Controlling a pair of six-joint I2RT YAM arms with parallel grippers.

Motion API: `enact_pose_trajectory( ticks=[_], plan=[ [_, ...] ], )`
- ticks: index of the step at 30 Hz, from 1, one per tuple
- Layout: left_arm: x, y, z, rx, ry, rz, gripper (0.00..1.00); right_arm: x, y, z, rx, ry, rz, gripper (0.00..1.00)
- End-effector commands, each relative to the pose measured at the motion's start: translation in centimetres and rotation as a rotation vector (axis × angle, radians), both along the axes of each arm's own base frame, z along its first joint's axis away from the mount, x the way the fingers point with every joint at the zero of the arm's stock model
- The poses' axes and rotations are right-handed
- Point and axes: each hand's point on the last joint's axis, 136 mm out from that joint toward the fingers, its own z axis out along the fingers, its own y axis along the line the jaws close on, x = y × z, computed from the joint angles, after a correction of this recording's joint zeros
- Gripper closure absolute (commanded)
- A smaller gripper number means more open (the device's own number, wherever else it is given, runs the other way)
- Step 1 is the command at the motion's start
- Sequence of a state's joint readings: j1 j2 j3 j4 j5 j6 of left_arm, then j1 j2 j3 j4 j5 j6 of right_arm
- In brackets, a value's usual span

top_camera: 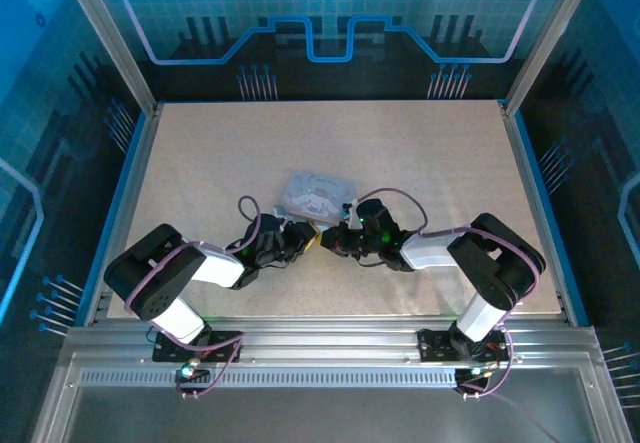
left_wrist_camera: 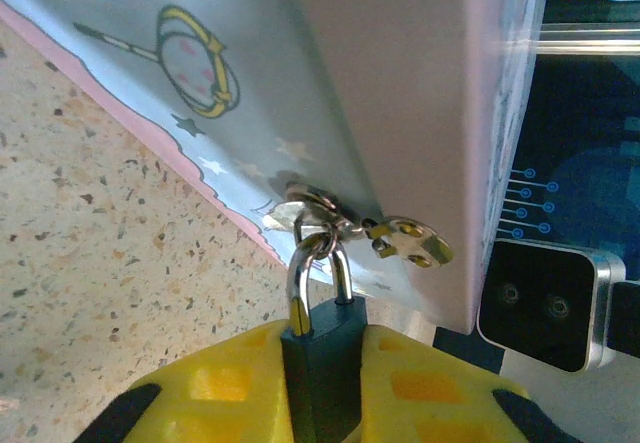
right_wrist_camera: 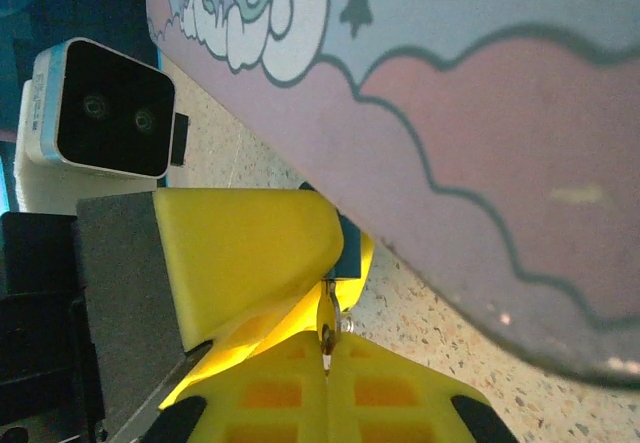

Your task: Unlock a padlock with a key

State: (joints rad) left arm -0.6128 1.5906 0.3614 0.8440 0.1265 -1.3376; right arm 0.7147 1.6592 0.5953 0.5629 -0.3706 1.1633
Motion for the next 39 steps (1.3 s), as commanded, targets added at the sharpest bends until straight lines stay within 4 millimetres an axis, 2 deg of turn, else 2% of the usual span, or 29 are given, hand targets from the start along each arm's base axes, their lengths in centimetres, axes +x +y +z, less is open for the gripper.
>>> enact_pose_trajectory(
  ticks=[1,11,19,27,32,35,39],
  plan=[
    [-0.7,0.0,-0.8,0.014,0.019,-0.013,0.85,-0.5,0.5,1.6,0.043,-0.039,0.017,0.91],
    [-0.9,0.2,-0.8,0.02,0.015,-0.006,0.89,-0.7,-0.2,1.6,0.024,-0.06,0.018,0.79],
    [-0.8,0.2,-0.6,0.021,0.011,-0.007,0.89,-1.2,-2.1,1.9,-0.095,-0.144,0.035,0.67],
    [-0.8,0.1,-0.2,0.017,0.003,-0.009,0.89,-0.8,-5.2,4.5,-0.292,-0.404,0.088,0.48],
    [-0.8,0.2,0.0,0.019,0.001,-0.002,0.89,-0.6,-5.9,6.9,-0.342,-0.61,0.134,0.39],
    [-0.8,0.2,0.3,0.016,0.0,-0.002,0.89,-0.5,-6.2,7.7,-0.373,-0.726,0.151,0.31],
    [-0.8,0.4,0.3,0.02,0.011,0.007,0.88,-0.8,-6.4,8.2,-0.418,-0.895,0.195,0.26]
  ],
)
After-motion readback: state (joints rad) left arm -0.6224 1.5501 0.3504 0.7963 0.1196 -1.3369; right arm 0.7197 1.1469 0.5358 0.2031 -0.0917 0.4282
